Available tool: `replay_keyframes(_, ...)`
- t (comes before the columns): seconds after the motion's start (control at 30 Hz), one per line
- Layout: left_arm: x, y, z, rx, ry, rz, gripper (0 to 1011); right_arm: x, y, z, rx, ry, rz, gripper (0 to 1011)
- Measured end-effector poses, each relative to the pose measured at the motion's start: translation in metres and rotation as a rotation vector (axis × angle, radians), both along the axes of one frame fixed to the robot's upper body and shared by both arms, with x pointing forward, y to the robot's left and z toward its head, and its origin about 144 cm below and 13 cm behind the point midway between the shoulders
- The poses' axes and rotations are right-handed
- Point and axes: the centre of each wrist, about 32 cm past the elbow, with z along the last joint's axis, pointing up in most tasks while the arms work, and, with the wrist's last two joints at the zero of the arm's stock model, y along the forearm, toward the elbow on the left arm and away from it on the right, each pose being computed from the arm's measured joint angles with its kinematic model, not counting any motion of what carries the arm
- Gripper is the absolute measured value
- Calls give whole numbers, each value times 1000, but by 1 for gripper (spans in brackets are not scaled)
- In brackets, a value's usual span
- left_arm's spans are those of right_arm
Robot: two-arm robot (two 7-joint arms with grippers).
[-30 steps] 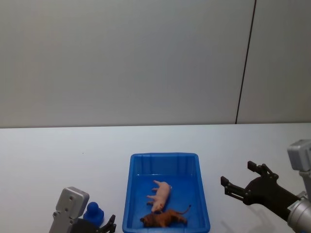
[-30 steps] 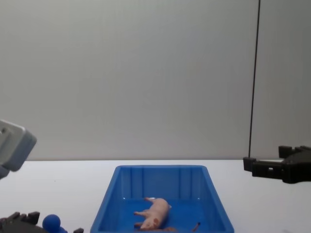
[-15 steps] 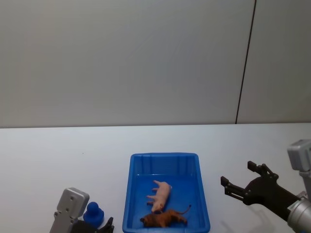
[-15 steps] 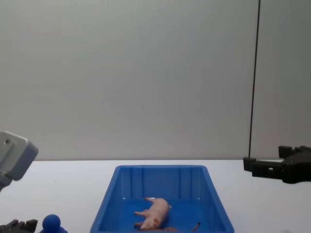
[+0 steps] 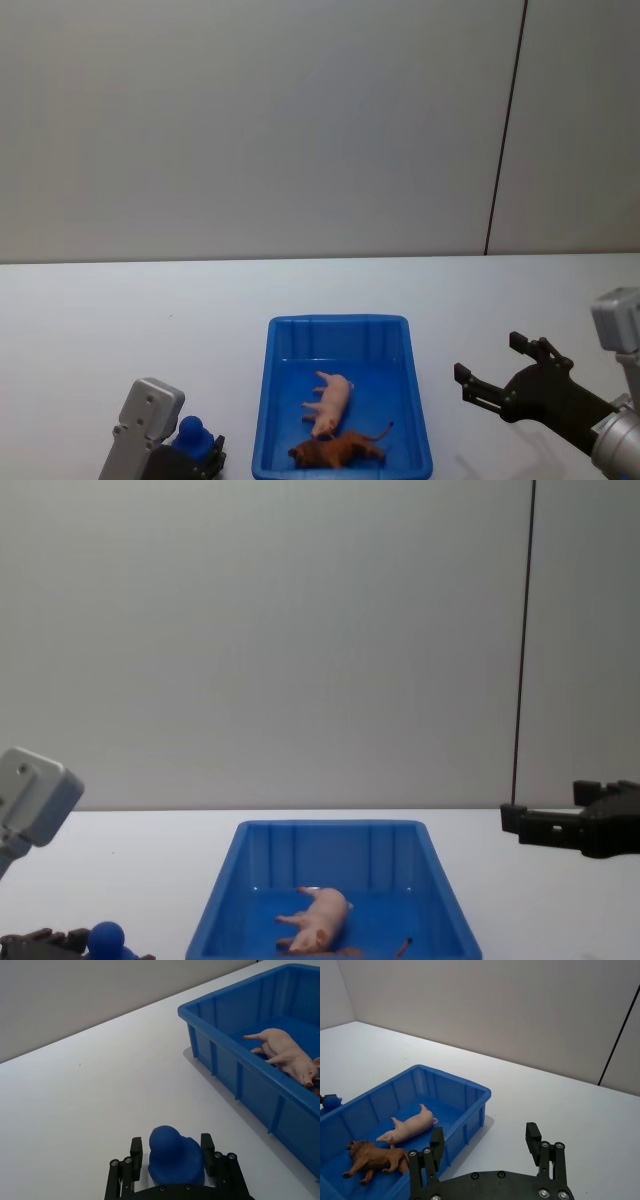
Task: Pick up the two dolls from the table and place them into the box.
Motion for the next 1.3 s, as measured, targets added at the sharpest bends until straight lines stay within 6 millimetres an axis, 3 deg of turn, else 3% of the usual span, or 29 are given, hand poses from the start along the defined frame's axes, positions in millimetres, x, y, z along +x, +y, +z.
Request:
replay_keyframes(0.2, 3, 0, 0, 1, 2, -6, 564, 0, 0, 0, 0, 0, 0, 1001)
replay_keyframes(0.4, 5, -1, 1, 4, -3, -10, 496, 0, 0, 0, 0, 0, 0, 1001)
replay_keyframes(0.83, 17, -8, 30, 25, -106, -49, 413, 0, 0, 0, 0, 0, 0, 1001)
replay_keyframes(1.27, 37, -38, 66, 23, -235, -188, 336, 0, 0, 0, 0, 0, 0, 1001)
replay_keyframes(1.3, 38, -40, 67, 23, -240, -197, 379, 0, 0, 0, 0, 0, 0, 1001)
